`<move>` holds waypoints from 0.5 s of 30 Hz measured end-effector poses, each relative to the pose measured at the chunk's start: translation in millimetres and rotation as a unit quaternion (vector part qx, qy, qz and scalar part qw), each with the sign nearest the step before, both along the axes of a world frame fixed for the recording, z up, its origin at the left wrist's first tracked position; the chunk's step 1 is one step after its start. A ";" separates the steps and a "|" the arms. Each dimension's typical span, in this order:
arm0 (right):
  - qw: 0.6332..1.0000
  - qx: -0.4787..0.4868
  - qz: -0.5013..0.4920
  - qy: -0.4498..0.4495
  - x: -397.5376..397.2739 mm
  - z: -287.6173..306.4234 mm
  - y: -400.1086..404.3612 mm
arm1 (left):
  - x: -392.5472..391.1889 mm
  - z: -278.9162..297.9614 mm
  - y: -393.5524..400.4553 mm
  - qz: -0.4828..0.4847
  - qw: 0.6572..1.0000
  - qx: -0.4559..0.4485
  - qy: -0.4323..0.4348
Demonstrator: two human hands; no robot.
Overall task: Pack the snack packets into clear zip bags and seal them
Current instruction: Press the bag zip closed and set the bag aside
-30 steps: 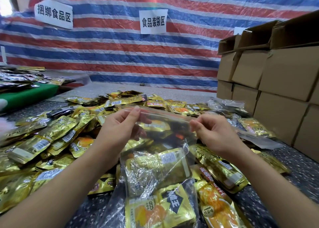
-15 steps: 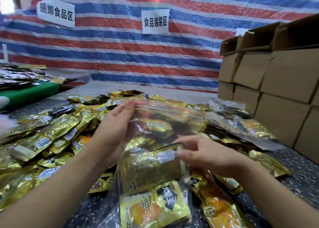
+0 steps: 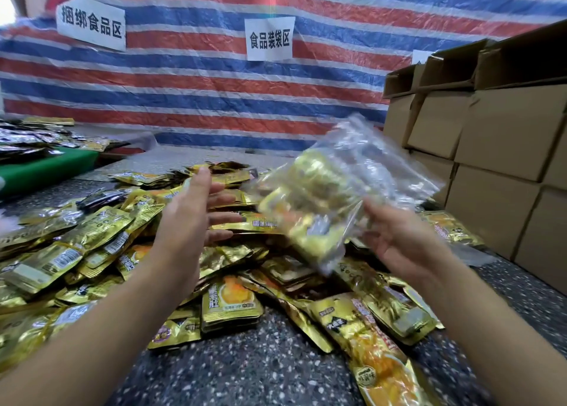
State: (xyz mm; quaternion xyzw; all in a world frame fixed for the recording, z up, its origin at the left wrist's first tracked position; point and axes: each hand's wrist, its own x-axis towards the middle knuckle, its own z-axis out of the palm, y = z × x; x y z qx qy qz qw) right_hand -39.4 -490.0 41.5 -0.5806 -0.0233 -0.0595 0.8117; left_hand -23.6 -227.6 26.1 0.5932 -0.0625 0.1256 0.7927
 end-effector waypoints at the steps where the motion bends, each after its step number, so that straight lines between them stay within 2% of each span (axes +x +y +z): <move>1: 0.996 0.078 -0.038 -0.006 4.4 2.9 -8.7 | -0.7 -0.7 -0.7 0.006 1.000 0.005 -0.004; 3: 0.971 0.219 -0.096 -0.026 11.4 5.1 -26.9 | -1.4 -1.1 -2.2 0.007 1.000 0.013 -0.003; 5: 0.948 0.286 -0.142 -0.002 17.8 0.5 -41.8 | -1.2 -1.3 -3.8 0.001 1.000 0.021 0.003; 8: 0.938 0.300 -0.159 0.068 23.5 -10.9 -52.4 | 0.2 -2.8 -4.7 -0.010 0.999 0.034 0.007; 15: 0.941 0.300 -0.127 0.097 22.4 -13.0 -58.0 | 7.1 -8.0 -4.8 -0.016 0.998 0.060 0.015</move>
